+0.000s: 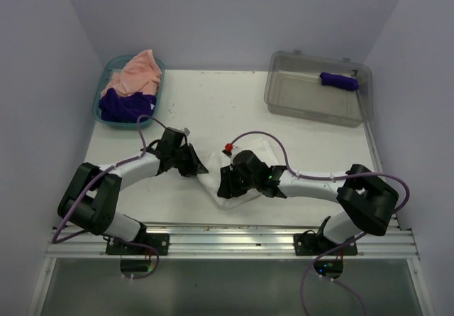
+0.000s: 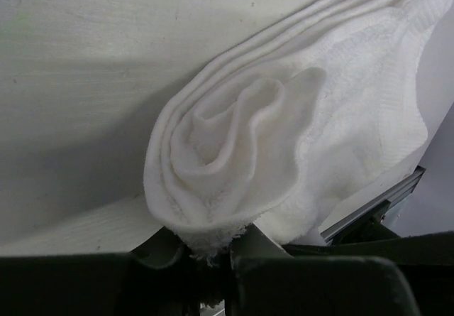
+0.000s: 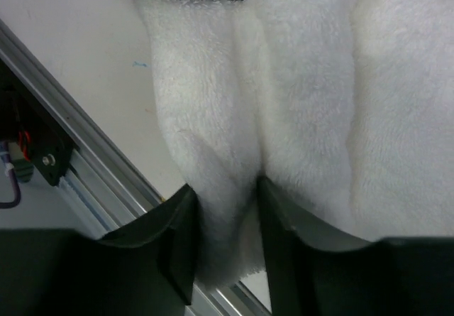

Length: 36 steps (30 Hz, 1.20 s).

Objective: Roll the towels
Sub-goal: Roll the towel

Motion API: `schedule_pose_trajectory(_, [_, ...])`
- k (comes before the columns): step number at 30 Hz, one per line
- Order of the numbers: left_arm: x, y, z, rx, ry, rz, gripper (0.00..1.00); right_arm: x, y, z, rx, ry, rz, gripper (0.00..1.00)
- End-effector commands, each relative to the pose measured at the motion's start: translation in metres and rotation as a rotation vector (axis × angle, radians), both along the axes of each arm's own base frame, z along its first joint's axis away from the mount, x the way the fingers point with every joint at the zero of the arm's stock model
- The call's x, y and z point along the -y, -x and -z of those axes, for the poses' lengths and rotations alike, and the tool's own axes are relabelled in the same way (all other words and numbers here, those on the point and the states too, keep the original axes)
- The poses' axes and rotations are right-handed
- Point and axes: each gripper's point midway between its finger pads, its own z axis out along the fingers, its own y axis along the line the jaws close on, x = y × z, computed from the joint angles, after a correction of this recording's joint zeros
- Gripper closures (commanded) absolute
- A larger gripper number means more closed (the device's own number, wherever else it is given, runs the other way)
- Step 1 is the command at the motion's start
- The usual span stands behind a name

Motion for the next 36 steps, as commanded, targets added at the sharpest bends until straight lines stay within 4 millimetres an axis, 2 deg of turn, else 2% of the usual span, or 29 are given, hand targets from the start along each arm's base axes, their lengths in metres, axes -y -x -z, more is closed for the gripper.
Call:
schedule_pose_trajectory(1, [0.001, -0.008, -0.003, 0.030, -0.004, -0.022, 0.96, 0.002, -0.004, -0.026, 0.077, 0.059, 0.005, 0.55])
schedule_pose_trajectory(2, [-0.001, -0.003, -0.002, 0.014, -0.008, -0.026, 1.00, 0.014, -0.009, -0.025, 0.130, 0.144, 0.032, 0.42])
schedule_pose_trajectory(3, [-0.002, -0.001, -0.001, 0.005, -0.010, -0.028, 1.00, 0.004, -0.007, -0.039, 0.175, 0.148, 0.013, 0.37])
schedule_pose_trajectory(4, [-0.002, 0.001, -0.001, -0.004, -0.007, -0.034, 1.00, 0.005, -0.008, -0.042, 0.208, 0.182, 0.019, 0.35])
schedule_pose_trajectory(5, [-0.004, 0.006, 0.002, -0.015, -0.008, -0.039, 1.00, 0.010, -0.008, -0.040, 0.229, 0.231, 0.010, 0.34])
schedule_pose_trajectory(8, [-0.005, 0.010, 0.000, -0.020, 0.002, -0.055, 1.00, 0.005, -0.010, -0.047, 0.332, 0.301, -0.006, 0.34])
schedule_pose_trajectory(9, [-0.005, 0.010, -0.001, -0.020, 0.004, -0.058, 1.00, -0.003, -0.011, -0.056, 0.386, 0.313, -0.006, 0.34])
schedule_pose_trajectory(11, [-0.005, 0.010, -0.004, -0.014, 0.009, -0.063, 1.00, -0.007, -0.011, -0.049, 0.429, 0.380, -0.043, 0.34])
schedule_pose_trajectory(12, [-0.005, 0.010, -0.004, -0.018, 0.007, -0.068, 1.00, -0.015, -0.009, -0.056, 0.464, 0.383, -0.053, 0.34])
schedule_pose_trajectory(13, [-0.007, 0.011, -0.004, -0.022, -0.002, -0.072, 1.00, -0.018, -0.010, -0.046, 0.479, 0.421, -0.065, 0.34])
schedule_pose_trajectory(15, [-0.008, 0.010, -0.006, -0.016, -0.007, -0.075, 1.00, -0.031, -0.010, -0.048, 0.515, 0.436, -0.099, 0.34])
schedule_pose_trajectory(18, [-0.010, 0.011, -0.007, -0.015, -0.015, -0.081, 1.00, -0.043, -0.012, -0.035, 0.551, 0.477, -0.127, 0.33])
schedule_pose_trajectory(19, [-0.010, 0.012, -0.007, -0.020, -0.017, -0.084, 1.00, -0.045, -0.014, -0.030, 0.554, 0.491, -0.131, 0.32])
schedule_pose_trajectory(20, [-0.011, 0.011, -0.007, -0.019, -0.019, -0.084, 1.00, -0.045, -0.016, -0.018, 0.555, 0.527, -0.138, 0.32])
schedule_pose_trajectory(23, [-0.011, 0.013, -0.007, -0.027, -0.021, -0.086, 1.00, -0.051, -0.019, -0.008, 0.559, 0.537, -0.136, 0.33])
schedule_pose_trajectory(25, [-0.012, 0.014, -0.008, -0.028, -0.024, -0.089, 1.00, -0.053, -0.021, 0.004, 0.555, 0.555, -0.134, 0.39])
schedule_pose_trajectory(26, [-0.013, 0.015, -0.010, -0.020, -0.022, -0.089, 1.00, -0.054, -0.022, 0.005, 0.556, 0.553, -0.122, 0.55])
schedule_pose_trajectory(28, [-0.016, 0.017, -0.011, -0.026, -0.037, -0.094, 1.00, -0.057, -0.023, 0.005, 0.553, 0.538, -0.114, 0.79])
schedule_pose_trajectory(29, [-0.018, 0.017, -0.013, -0.022, -0.040, -0.097, 1.00, -0.062, -0.023, 0.001, 0.546, 0.505, -0.107, 0.96])
schedule_pose_trajectory(30, [-0.020, 0.018, -0.013, -0.024, -0.043, -0.101, 1.00, -0.064, -0.020, -0.003, 0.522, 0.465, -0.118, 1.00])
schedule_pose_trajectory(32, [-0.026, 0.022, -0.014, -0.025, -0.034, -0.111, 1.00, -0.075, -0.015, -0.013, 0.488, 0.368, -0.127, 1.00])
schedule_pose_trajectory(33, [-0.028, 0.023, -0.016, -0.021, -0.025, -0.118, 0.96, -0.072, -0.016, -0.011, 0.457, 0.341, -0.124, 1.00])
schedule_pose_trajectory(34, [-0.030, 0.025, -0.017, -0.021, -0.020, -0.117, 0.76, -0.079, -0.008, -0.021, 0.416, 0.264, -0.159, 1.00])
schedule_pose_trajectory(36, [-0.038, 0.025, -0.025, 0.002, -0.003, -0.136, 0.59, -0.084, -0.008, -0.029, 0.370, 0.183, -0.152, 1.00])
